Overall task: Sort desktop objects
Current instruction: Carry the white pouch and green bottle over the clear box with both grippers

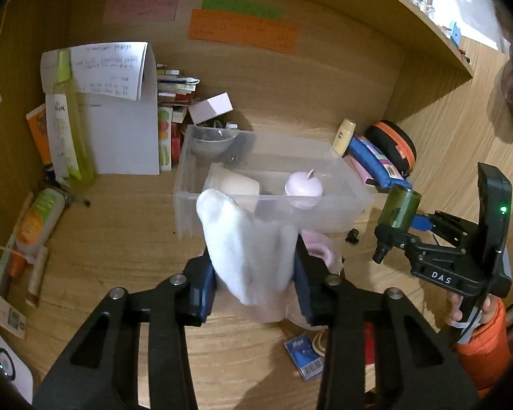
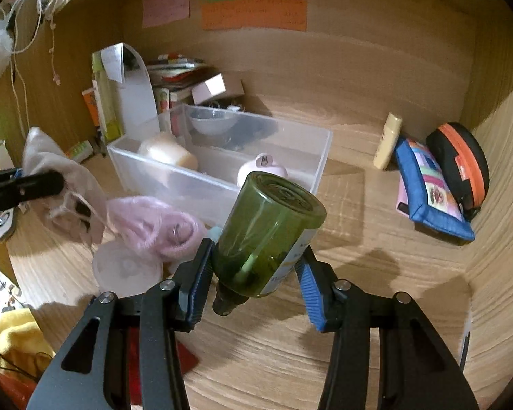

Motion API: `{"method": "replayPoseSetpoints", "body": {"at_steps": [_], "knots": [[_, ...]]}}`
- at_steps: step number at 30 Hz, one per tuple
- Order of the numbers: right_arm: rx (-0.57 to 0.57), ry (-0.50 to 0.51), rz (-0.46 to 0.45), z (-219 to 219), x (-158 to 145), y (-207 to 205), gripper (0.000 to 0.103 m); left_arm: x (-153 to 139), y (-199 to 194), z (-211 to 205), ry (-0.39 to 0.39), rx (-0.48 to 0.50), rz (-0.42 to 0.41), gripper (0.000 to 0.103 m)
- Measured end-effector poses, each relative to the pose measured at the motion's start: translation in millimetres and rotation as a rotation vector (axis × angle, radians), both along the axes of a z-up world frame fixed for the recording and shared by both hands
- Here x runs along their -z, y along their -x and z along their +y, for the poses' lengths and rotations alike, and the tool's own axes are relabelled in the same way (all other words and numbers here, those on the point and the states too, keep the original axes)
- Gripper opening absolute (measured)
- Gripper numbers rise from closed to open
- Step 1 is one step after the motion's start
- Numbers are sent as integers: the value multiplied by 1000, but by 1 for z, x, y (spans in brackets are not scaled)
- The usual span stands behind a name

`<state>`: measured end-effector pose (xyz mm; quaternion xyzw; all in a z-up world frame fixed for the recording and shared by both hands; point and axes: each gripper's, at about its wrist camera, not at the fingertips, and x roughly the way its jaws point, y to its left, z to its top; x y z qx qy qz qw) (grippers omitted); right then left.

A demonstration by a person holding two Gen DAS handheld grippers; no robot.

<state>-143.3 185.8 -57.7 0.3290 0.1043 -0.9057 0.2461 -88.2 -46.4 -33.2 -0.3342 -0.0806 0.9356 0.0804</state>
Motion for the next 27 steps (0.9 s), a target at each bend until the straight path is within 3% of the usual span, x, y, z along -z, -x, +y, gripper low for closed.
{"method": "replayPoseSetpoints", "body": {"at_steps": [7,18,27], "knots": [[5,32,29,-1,-12,1,44,-1,11,0,25,0,3,32],[0,65,55,-6,-25,12,44,-43,21,-2,14,-15,144,29],[1,84,60,-10,-32,32,44,-48,54,-6,1,-10,129,29]]}}
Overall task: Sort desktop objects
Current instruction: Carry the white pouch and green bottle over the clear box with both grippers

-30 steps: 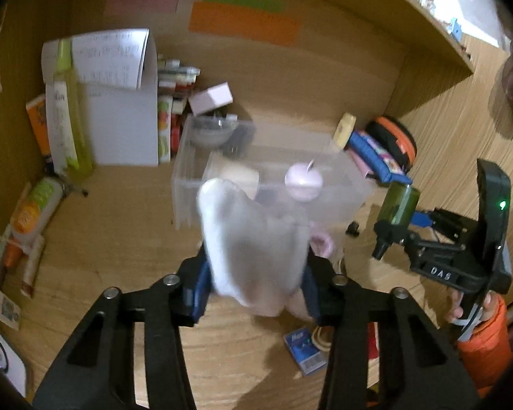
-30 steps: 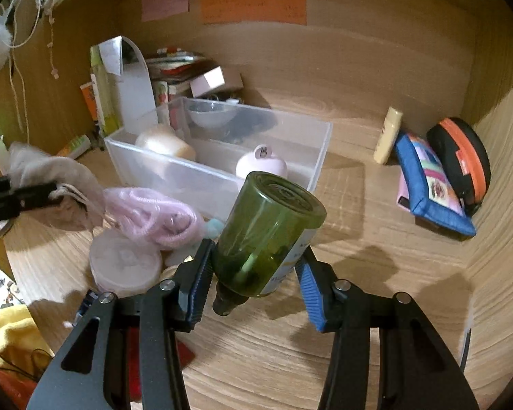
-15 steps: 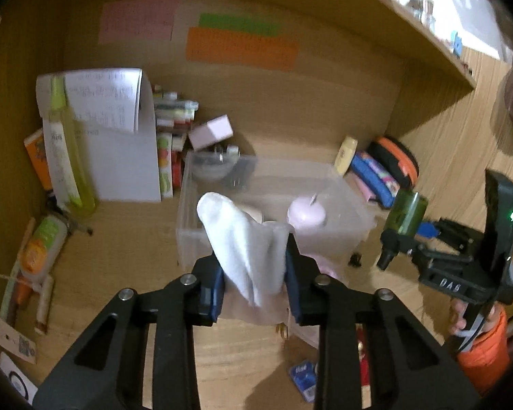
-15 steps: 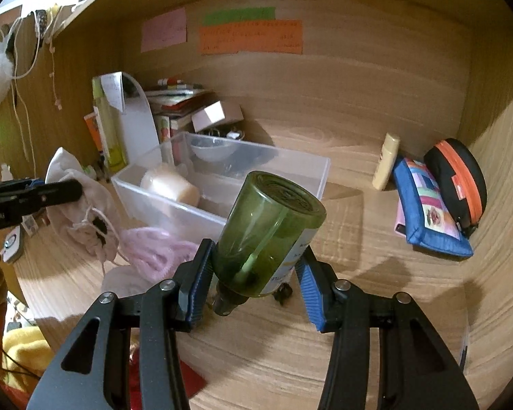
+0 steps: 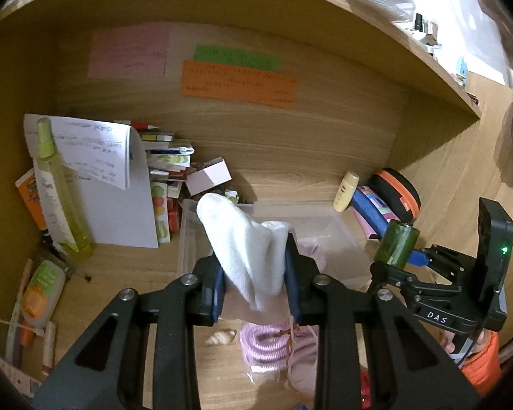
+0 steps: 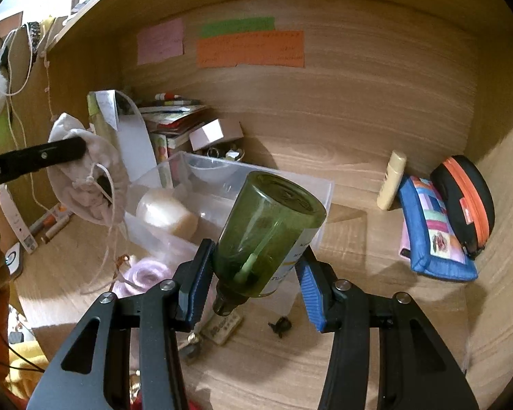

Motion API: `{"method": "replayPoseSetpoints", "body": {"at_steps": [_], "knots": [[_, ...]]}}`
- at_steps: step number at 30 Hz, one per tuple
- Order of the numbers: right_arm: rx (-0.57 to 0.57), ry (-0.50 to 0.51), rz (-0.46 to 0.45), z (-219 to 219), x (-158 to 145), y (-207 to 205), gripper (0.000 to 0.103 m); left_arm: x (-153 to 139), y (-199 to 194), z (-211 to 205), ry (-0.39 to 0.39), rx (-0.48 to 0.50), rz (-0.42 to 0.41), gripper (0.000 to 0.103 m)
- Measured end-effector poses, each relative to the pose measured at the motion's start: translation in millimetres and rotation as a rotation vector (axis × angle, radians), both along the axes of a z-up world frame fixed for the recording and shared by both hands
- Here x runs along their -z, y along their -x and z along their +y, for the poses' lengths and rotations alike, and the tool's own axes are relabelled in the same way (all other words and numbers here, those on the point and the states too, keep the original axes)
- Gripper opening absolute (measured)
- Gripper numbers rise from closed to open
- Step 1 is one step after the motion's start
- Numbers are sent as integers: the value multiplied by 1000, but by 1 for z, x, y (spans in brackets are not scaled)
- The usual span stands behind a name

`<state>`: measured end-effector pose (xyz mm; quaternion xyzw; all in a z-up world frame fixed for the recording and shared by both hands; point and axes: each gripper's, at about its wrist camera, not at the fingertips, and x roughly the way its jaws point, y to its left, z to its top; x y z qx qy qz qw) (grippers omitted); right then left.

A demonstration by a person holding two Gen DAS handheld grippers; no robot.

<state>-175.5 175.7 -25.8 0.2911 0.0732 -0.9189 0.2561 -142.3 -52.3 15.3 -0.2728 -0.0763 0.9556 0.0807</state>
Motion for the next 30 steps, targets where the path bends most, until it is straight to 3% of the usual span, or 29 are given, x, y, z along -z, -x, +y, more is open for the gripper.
{"method": "replayPoseSetpoints", "body": {"at_steps": [9,17,21,25,30], "knots": [[-23,4,-6,-18,-5,33,44,-2,45,-5,11,32,-9,29],[-88,-30,-71,-55,14,54,44,31,83,-1,44,56,-93,29],[-104,-51,-103,-68,26,60,44,37,87,-1,54,44,-83,30],[-113,-67,-127,-75,34,66,44,46,92,-2,91,17,-91,35],[-133,-89,-150,-81,41,67,44,59,105,-12,50,12,-158,43]]}}
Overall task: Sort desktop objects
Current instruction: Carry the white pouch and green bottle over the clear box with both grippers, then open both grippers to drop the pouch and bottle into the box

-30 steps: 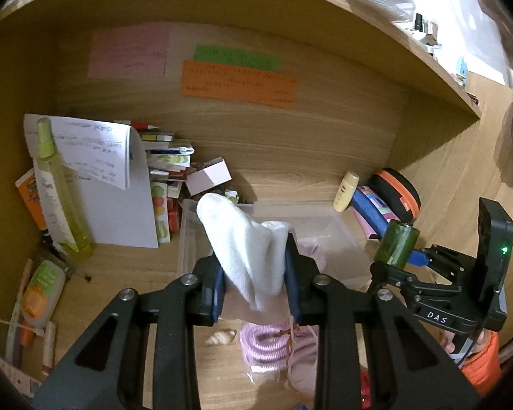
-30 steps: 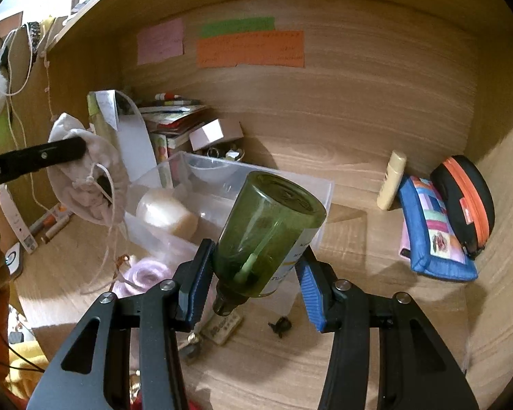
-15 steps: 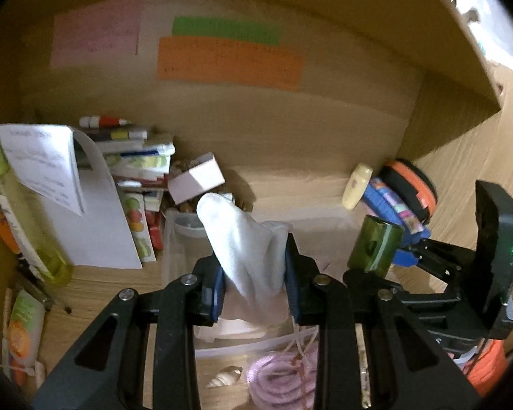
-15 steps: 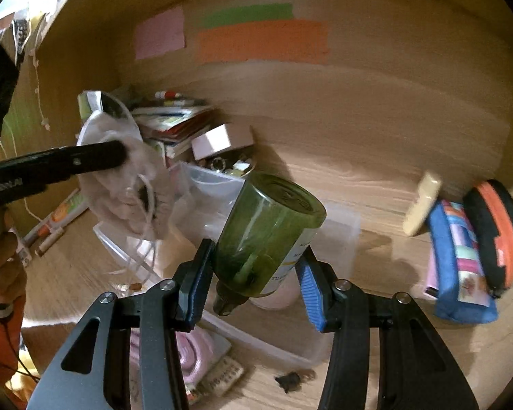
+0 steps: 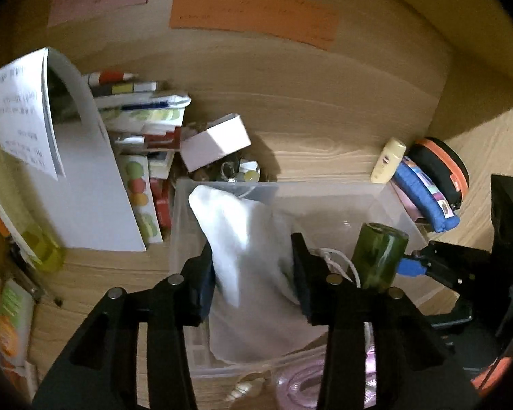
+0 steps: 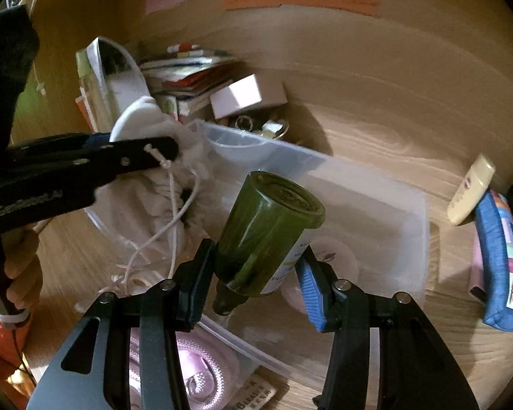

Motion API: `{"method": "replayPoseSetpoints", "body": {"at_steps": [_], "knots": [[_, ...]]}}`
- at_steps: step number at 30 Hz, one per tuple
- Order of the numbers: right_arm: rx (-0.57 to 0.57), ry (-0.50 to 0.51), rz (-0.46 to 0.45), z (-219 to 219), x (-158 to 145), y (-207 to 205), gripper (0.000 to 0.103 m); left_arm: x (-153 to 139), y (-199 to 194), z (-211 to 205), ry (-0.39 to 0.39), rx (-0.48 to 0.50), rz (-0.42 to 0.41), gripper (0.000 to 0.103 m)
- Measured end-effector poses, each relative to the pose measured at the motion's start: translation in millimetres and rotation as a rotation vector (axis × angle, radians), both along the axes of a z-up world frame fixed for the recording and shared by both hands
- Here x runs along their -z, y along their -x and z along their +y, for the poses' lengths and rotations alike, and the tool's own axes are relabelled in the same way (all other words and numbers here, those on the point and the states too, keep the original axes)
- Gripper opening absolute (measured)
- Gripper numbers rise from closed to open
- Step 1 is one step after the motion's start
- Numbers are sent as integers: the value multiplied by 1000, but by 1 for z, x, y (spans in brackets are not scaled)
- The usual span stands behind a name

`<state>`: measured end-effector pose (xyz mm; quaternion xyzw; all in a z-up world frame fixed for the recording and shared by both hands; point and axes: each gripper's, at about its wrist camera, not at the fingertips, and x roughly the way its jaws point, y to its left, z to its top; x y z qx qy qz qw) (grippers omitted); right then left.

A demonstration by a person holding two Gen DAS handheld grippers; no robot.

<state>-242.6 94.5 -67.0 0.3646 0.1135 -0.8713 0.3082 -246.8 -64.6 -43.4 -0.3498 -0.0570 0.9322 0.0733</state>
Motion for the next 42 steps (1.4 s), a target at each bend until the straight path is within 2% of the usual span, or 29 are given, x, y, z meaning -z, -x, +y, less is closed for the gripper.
{"method": "replayPoseSetpoints", "body": {"at_steps": [4,12,15,16,19,21,24,26,28,35,40,42], "knots": [[1,-6,-4,-1,2,1,44,4,1,0,26,-30,-5,73],[9,-14,-1,-2,2,2,46,7,4,-8,-28,-27,-35,77],[28,-31,14,-3,1,2,55,4,4,-8,-39,-24,-28,79],[30,-32,18,-3,0,3,57,3,4,-9,-42,-24,-26,83],[38,-32,41,0,-6,-2,58,-4,-1,-12,-60,-20,-12,89],[55,-33,59,5,-11,-6,60,-10,-4,-13,-66,-22,0,90],[107,-32,86,15,-18,-13,71,-20,-12,-12,-65,-20,26,90],[137,-31,105,22,-23,-19,78,-26,-22,-13,-54,-20,51,95],[159,-30,117,30,-28,-27,80,-30,-32,-12,-36,-23,73,97],[209,-15,134,62,-35,-55,81,-29,-71,0,51,-61,109,101],[213,-2,126,82,-33,-78,81,-17,-94,11,121,-42,47,101],[228,-8,116,88,-30,-84,81,-12,-104,12,126,-43,32,101]]}}
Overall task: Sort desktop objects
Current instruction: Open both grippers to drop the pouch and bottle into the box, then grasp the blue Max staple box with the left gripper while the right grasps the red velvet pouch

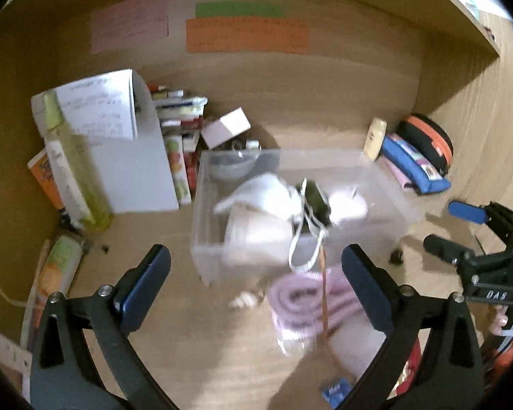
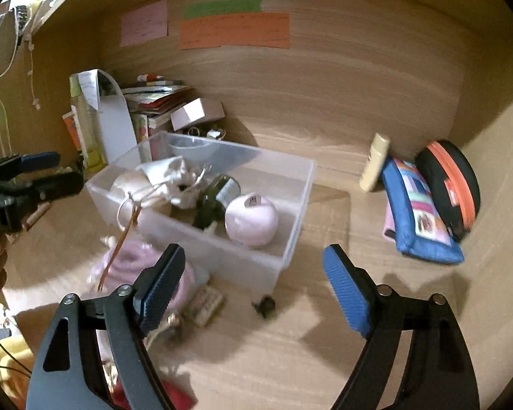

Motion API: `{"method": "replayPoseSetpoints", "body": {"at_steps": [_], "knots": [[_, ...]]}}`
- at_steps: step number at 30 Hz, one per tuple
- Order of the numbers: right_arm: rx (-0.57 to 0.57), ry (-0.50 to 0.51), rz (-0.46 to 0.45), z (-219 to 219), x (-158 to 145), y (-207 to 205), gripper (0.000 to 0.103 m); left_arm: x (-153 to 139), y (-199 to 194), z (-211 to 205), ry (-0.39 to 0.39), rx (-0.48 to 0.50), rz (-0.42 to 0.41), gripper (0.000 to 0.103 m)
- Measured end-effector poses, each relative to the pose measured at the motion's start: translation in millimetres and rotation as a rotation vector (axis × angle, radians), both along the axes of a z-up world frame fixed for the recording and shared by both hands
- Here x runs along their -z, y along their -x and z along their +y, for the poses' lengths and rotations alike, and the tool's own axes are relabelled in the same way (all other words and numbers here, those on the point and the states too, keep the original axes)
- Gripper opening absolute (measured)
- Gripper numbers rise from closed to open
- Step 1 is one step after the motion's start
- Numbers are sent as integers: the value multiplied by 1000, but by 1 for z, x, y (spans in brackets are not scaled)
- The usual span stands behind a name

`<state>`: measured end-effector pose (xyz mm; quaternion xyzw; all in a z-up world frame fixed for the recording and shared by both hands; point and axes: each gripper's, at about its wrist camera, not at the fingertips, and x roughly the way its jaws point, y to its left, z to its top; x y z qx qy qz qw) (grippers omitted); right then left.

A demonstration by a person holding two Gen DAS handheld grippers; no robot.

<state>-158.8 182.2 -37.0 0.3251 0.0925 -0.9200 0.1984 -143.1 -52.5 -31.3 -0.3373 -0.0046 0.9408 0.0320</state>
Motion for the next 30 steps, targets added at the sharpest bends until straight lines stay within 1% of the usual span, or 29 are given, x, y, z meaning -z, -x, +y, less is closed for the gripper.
{"method": "replayPoseSetpoints", "body": {"at_steps": [1,6,8,10,15,18,23,24,25,27,28,29,30], "knots": [[6,0,-5,3,2,-3,81,3,-4,1,-6,4,-25,101],[-9,21,-44,17,12,-22,81,19,-27,-1,-33,-13,-73,101],[-42,26,-58,18,17,-34,81,29,-37,-3,-35,-21,-98,101],[-87,37,-91,17,24,-47,81,37,-46,-3,-38,-22,-114,101],[-205,99,-209,6,45,-71,81,51,-68,-5,-53,-14,-141,101],[-239,82,-234,-6,58,-78,81,59,-78,-4,-35,-25,-157,101],[-283,50,-283,-22,78,-78,81,70,-91,-3,-38,10,-181,101],[-280,41,-269,-22,78,-79,80,72,-93,-1,-39,23,-187,101],[-286,30,-257,-23,79,-80,77,74,-95,0,-40,31,-192,101],[-297,27,-249,-23,78,-82,66,76,-96,4,-42,47,-201,101],[-300,21,-241,-23,78,-84,56,78,-96,6,-42,58,-205,101],[-299,18,-237,-23,78,-84,50,79,-96,9,-40,68,-210,101],[-298,22,-237,-21,78,-84,48,80,-96,11,-40,72,-211,101]]}}
